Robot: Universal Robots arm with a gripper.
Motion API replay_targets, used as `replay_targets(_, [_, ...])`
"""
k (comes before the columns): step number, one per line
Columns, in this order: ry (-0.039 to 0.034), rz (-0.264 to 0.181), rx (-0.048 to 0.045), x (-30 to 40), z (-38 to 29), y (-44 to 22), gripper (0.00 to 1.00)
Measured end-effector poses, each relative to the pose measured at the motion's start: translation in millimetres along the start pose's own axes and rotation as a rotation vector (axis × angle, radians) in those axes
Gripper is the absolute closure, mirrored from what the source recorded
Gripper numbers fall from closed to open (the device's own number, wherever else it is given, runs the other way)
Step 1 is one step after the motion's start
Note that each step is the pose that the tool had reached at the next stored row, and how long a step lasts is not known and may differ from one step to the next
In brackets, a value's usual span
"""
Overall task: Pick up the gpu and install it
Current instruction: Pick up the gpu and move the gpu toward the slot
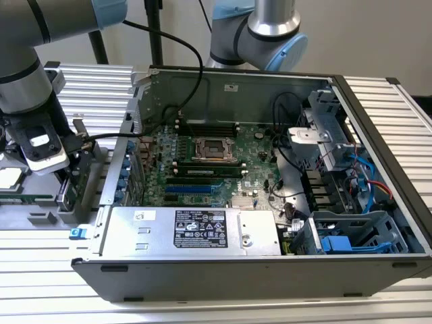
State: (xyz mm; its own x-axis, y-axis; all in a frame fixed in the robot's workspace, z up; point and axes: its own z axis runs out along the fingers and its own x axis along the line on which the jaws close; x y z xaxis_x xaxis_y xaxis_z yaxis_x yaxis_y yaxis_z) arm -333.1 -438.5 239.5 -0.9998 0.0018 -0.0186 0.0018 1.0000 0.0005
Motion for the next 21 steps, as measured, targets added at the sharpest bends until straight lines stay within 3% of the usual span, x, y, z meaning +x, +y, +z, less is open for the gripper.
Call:
replay_targets(15, [-0.0004,0.000,-0.0009,0.0,-0.2,0.0,1.00])
replay_targets(21, [0.0000,0.000,-0.0006,-0.1,-4.1,0.0,1.00])
